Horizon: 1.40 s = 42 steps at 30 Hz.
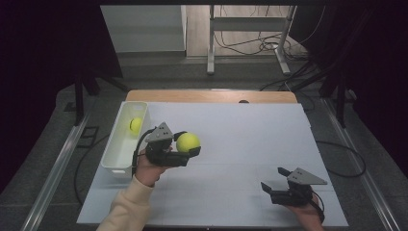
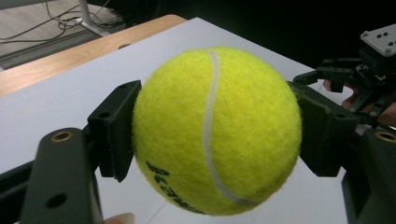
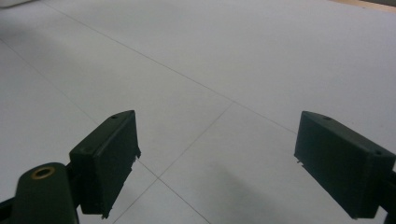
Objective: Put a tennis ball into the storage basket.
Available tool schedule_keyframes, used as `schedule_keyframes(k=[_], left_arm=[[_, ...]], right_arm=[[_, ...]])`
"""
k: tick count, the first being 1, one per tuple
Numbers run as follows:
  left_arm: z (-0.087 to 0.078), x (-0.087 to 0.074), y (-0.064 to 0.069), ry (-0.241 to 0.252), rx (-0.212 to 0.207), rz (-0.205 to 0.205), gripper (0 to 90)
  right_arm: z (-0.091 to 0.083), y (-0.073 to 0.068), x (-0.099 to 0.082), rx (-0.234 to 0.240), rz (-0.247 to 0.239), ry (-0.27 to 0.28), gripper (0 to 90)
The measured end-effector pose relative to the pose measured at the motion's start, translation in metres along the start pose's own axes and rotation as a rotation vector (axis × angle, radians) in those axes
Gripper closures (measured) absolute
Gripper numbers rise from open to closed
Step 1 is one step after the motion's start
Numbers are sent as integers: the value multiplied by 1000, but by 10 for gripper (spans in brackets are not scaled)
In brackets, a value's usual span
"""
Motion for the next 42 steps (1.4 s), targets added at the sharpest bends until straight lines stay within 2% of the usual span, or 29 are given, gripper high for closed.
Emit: schedule_keyframes(k=[42], left_arm=[[-33,6,-28,76,71,-58,251]], right_arm=[[0,0,0,2,2,0,144]])
Point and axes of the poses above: each handheld gripper's, and its own axes: z roughly forward along the jaws, x roughly out of its top, y roughly to its right, the point moved 1 cm from there along z, roughly forward along the jaws, and after that the axes turned 12 degrees about -z, right-handed, at the moved point
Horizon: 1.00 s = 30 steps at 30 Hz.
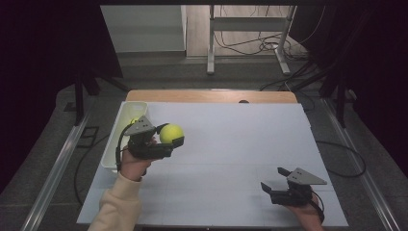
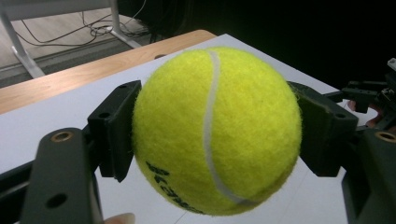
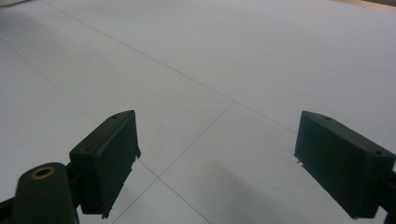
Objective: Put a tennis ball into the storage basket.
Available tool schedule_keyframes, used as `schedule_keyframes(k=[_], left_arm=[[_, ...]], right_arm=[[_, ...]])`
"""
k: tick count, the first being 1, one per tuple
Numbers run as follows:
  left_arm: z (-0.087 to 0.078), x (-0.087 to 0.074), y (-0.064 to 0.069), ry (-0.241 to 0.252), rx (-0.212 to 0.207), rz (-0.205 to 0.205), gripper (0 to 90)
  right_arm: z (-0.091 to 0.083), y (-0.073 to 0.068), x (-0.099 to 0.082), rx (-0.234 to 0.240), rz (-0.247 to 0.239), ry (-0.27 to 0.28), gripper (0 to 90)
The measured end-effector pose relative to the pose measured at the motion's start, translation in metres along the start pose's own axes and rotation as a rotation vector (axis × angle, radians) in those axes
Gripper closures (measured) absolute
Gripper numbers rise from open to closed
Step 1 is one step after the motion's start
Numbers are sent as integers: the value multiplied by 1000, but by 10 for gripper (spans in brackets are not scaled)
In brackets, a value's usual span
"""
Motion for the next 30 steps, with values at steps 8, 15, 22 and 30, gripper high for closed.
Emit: schedule_keyframes(k=[8,15,22,30], left_arm=[[-6,1,-7,8,17,-17,251],[-11,2,-13,22,37,-29,251],[-15,2,-16,33,52,-33,251],[-21,3,-23,45,74,-48,251]], right_arm=[[0,0,0,-1,-1,-2,144],[0,0,0,-2,-3,-2,144],[0,0,0,-2,-1,-3,144],[0,0,0,-3,-2,-2,144]])
Point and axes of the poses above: each handheld gripper's, and its own axes: z roughly forward along the jaws, x roughly out of its top, y roughly to its right, the point moved 1 cm from there along z, roughly forward along the jaws, and after that the axes turned 12 degrees about -z, right-handed, at the moved point
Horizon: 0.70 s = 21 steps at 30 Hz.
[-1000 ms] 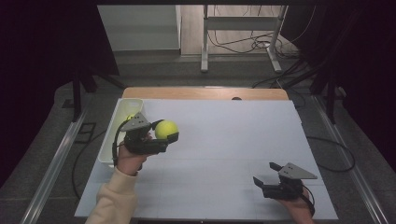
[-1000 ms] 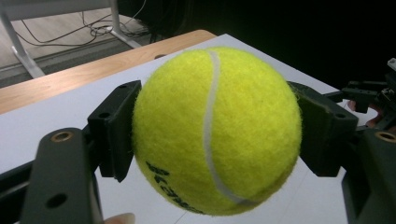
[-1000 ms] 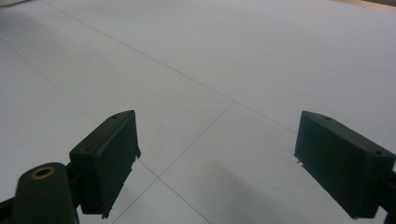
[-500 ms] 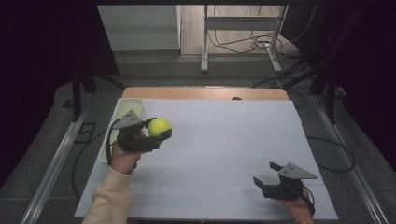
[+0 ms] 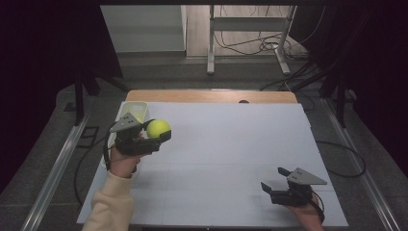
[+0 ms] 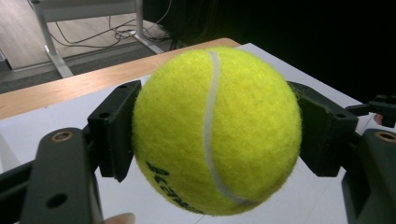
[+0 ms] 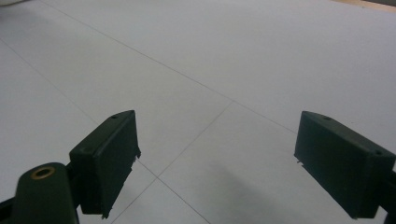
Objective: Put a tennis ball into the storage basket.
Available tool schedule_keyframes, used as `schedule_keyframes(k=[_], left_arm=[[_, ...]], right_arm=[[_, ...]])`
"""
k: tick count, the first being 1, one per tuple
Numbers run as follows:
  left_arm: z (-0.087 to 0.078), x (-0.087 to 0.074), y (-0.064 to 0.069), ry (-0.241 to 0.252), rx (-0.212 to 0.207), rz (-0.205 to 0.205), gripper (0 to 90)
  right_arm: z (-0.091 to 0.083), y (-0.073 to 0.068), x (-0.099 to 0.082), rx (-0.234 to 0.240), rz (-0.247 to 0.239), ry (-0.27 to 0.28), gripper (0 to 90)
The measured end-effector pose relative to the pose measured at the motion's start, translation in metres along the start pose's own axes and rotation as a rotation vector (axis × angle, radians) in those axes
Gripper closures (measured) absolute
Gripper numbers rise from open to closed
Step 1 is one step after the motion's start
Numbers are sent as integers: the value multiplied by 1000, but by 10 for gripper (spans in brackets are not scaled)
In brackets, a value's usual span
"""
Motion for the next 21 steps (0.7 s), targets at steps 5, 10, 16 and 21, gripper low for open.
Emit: schedule_keyframes(k=[5,10,16,21], left_arm=[[-3,0,-4,7,28,-1,251],[-4,0,-9,6,47,-5,251],[-7,0,-14,11,60,-16,252],[-10,0,-19,15,77,-23,251]], right_arm=[[0,0,0,-1,-1,0,144],[0,0,0,-2,-1,1,144],[0,0,0,-2,0,0,144],[0,0,0,-2,0,1,144]])
Point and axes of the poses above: each handheld gripper's, and its own axes: z roughly forward along the jaws, x roughly out of its top, y roughly to its right, the point moved 1 cm from there along z, roughly forward along the jaws, and after that the axes turned 12 degrees about -z, right-handed, at the moved point
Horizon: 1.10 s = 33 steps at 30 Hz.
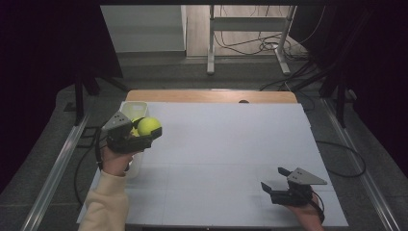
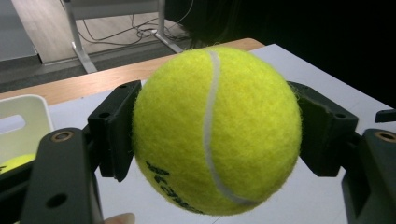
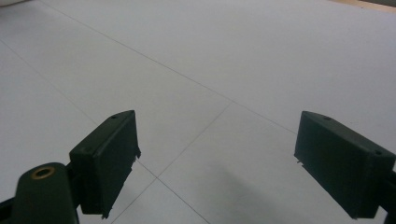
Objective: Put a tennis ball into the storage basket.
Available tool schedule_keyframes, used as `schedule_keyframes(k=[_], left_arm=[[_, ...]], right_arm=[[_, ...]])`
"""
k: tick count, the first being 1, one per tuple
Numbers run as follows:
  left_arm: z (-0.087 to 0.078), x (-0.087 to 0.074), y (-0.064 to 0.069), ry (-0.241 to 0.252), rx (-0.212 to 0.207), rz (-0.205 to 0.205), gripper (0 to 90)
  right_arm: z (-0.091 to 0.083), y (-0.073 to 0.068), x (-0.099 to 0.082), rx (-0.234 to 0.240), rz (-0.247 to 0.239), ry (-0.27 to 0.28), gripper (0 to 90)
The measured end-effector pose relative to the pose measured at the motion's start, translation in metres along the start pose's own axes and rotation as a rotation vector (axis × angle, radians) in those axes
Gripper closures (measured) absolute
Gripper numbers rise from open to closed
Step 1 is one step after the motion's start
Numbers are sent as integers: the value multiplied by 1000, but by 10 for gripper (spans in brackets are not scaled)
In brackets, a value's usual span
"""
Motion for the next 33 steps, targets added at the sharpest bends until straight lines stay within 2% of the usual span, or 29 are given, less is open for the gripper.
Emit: schedule_keyframes(k=[17,20,33], left_arm=[[-6,-2,-19,1,67,-28,252],[-8,-1,-20,5,89,-20,252],[-16,-1,-35,17,128,-49,252]], right_arm=[[0,0,0,0,-3,0,144],[0,0,0,2,-4,0,144],[0,0,0,2,-3,-1,144]])
Point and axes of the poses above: each handheld gripper's, and its own axes: z roughly forward along the jaws, x roughly out of its top, y roughly to its right, the point moved 1 cm from there along z, roughly forward along the jaws, and after that the axes turned 12 degrees about -z, right-handed, at the moved point
